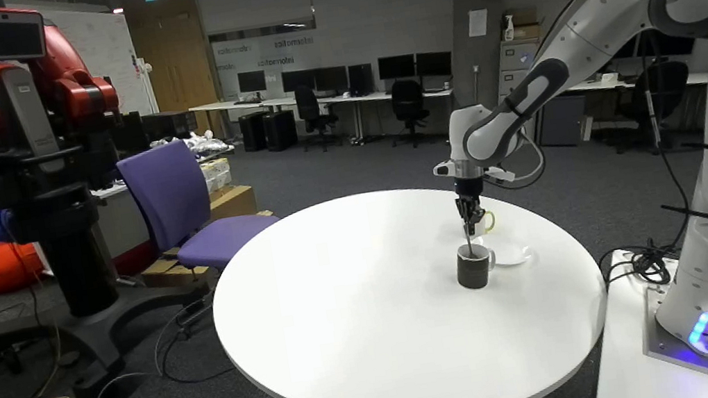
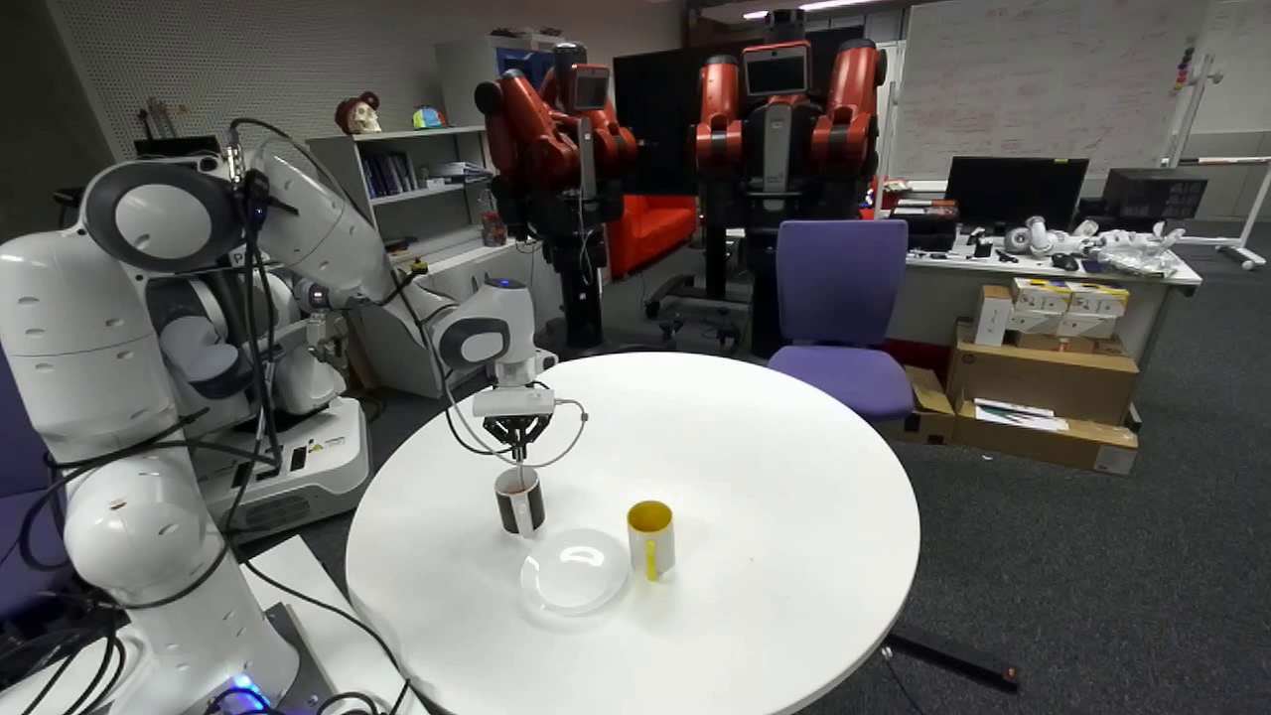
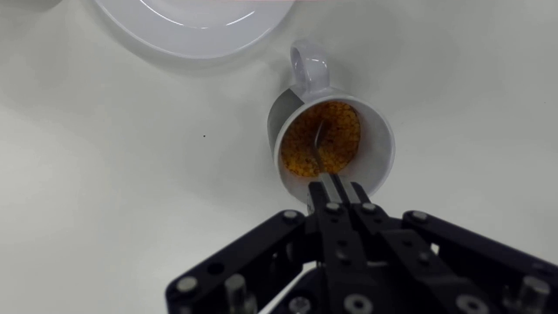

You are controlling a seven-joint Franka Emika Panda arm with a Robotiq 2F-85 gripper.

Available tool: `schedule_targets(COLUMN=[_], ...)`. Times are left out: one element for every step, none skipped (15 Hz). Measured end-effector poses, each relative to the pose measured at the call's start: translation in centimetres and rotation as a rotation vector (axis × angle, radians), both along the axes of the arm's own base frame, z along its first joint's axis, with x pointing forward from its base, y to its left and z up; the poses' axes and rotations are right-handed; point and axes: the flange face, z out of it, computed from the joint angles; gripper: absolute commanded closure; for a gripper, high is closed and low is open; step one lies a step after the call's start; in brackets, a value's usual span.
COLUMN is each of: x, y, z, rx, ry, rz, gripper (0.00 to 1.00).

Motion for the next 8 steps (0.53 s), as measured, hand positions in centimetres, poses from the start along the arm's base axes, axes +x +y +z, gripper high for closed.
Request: schedule_targets(x=[-0.2, -0.5, -0.7, -0.8, -0.9, -0.9, -0.9, -0.8], y=[0.2, 0.5, 0.8, 1.0, 1.3, 1.4, 1.5, 1.6], z=[-0.3, -0.5, -0.7, -0.9, -1.0, -1.1, -1.2, -1.5], rx=[0.002, 0.004, 0.005, 0.005, 0.006, 0.006, 0.005, 0.005], ry=[0.006, 0.012, 0.018, 0.023, 0.026, 0.026, 0.022, 0.017], rz=[0.003, 0.007, 0.012, 0.017, 0.022, 0.025, 0.027, 0.027], gripper=[1.00, 1.00, 1.00, 1.00, 1.00, 1.00, 1.00, 1.00])
